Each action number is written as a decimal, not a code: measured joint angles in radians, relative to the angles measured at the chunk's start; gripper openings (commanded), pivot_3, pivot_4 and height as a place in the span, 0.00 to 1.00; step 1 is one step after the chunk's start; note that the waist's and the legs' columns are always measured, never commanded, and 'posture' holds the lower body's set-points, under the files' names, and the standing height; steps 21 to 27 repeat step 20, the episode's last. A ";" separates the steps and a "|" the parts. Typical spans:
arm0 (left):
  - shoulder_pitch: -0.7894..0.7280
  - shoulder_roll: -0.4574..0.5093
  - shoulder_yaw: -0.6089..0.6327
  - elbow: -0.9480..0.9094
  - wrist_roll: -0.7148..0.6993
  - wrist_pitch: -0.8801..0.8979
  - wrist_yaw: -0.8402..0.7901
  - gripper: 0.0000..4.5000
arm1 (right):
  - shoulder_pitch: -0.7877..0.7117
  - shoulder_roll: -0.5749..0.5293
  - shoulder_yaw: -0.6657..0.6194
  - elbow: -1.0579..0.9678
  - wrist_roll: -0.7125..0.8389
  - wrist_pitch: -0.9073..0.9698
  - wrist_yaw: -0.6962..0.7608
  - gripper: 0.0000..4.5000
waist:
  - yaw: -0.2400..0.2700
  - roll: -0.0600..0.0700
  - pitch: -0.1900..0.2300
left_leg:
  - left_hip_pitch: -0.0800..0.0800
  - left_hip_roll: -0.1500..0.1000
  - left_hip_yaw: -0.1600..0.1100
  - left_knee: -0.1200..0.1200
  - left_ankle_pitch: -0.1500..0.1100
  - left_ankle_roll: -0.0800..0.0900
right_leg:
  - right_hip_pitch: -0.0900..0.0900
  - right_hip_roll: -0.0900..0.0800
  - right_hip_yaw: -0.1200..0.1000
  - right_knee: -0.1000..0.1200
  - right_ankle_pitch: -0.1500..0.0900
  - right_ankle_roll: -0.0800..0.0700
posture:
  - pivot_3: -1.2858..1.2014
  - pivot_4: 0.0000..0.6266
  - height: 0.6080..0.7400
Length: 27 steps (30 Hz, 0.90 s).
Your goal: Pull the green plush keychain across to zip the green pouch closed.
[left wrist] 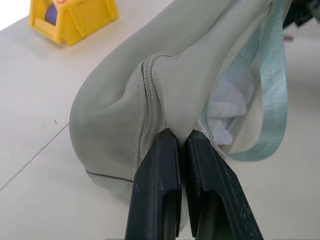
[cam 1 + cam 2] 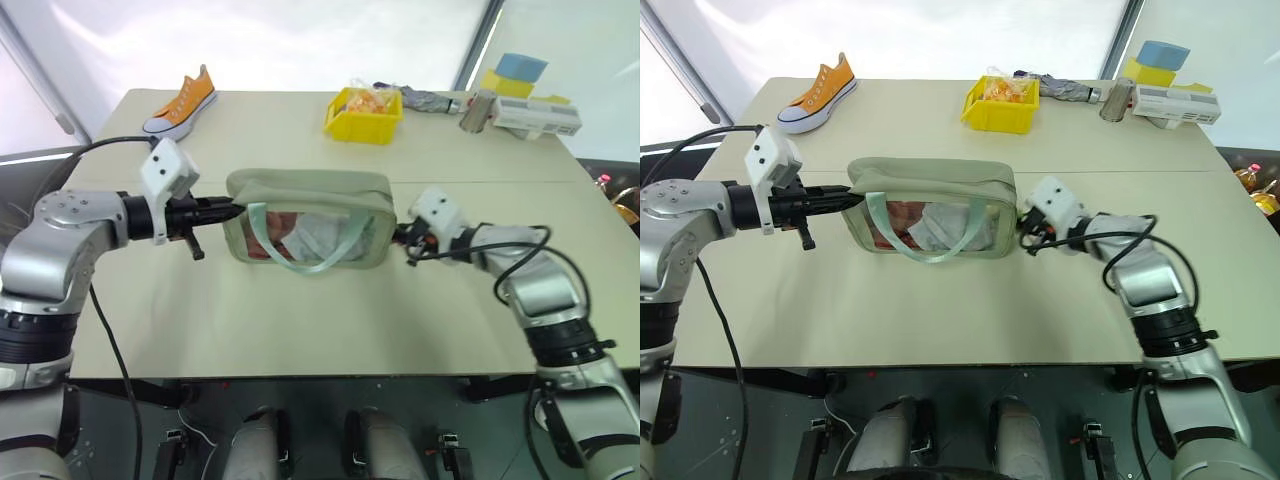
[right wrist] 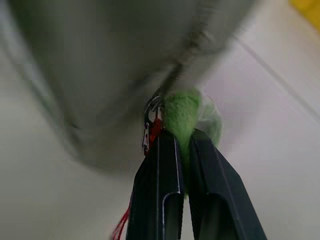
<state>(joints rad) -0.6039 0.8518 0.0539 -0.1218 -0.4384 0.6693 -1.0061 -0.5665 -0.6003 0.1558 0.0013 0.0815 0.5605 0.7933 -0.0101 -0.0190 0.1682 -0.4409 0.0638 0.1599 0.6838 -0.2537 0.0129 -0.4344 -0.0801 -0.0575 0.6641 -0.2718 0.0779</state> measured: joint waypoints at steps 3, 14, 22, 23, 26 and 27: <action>0.000 0.000 -0.001 0.000 -0.002 0.001 0.005 0.00 | -0.006 -0.012 -0.002 0.011 -0.003 -0.008 0.003 0.01 | -0.001 0.000 0.000 | 0.000 0.000 0.000 0.000 0.000 0.000 | 0.000 0.000 0.000 0.000 0.000 0.000 | 0.52 0.24 1.00; -0.047 0.079 0.053 0.069 -0.092 0.109 -0.063 0.99 | -0.263 -0.344 -0.132 0.066 0.181 0.093 0.358 1.00 | -0.007 0.001 0.001 | 0.000 0.001 0.000 -0.001 0.000 0.000 | -0.001 0.001 0.000 -0.001 0.000 0.000 | 0.52 0.24 1.00; -0.083 0.174 0.084 0.133 -0.104 0.124 -0.116 0.99 | -0.312 -0.363 -0.134 -0.046 0.340 0.290 0.457 1.00 | -0.008 0.003 0.001 | 0.000 0.001 0.000 -0.001 0.000 0.000 | -0.002 0.001 0.000 -0.001 0.000 0.000 | 0.52 0.24 1.00; -0.083 0.174 0.084 0.133 -0.104 0.124 -0.116 0.99 | -0.312 -0.363 -0.134 -0.046 0.340 0.290 0.457 1.00 | -0.008 0.003 0.001 | 0.000 0.001 0.000 -0.001 0.000 0.000 | -0.002 0.001 0.000 -0.001 0.000 0.000 | 0.52 0.24 1.00; -0.083 0.174 0.084 0.133 -0.104 0.124 -0.116 0.99 | -0.312 -0.363 -0.134 -0.046 0.340 0.290 0.457 1.00 | -0.008 0.003 0.001 | 0.000 0.001 0.000 -0.001 0.000 0.000 | -0.002 0.001 0.000 -0.001 0.000 0.000 | 0.52 0.24 1.00; -0.083 0.174 0.084 0.133 -0.104 0.124 -0.116 0.99 | -0.312 -0.363 -0.134 -0.046 0.340 0.290 0.457 1.00 | -0.008 0.003 0.001 | 0.000 0.001 0.000 -0.001 0.000 0.000 | -0.002 0.001 0.000 -0.001 0.000 0.000 | 0.52 0.24 1.00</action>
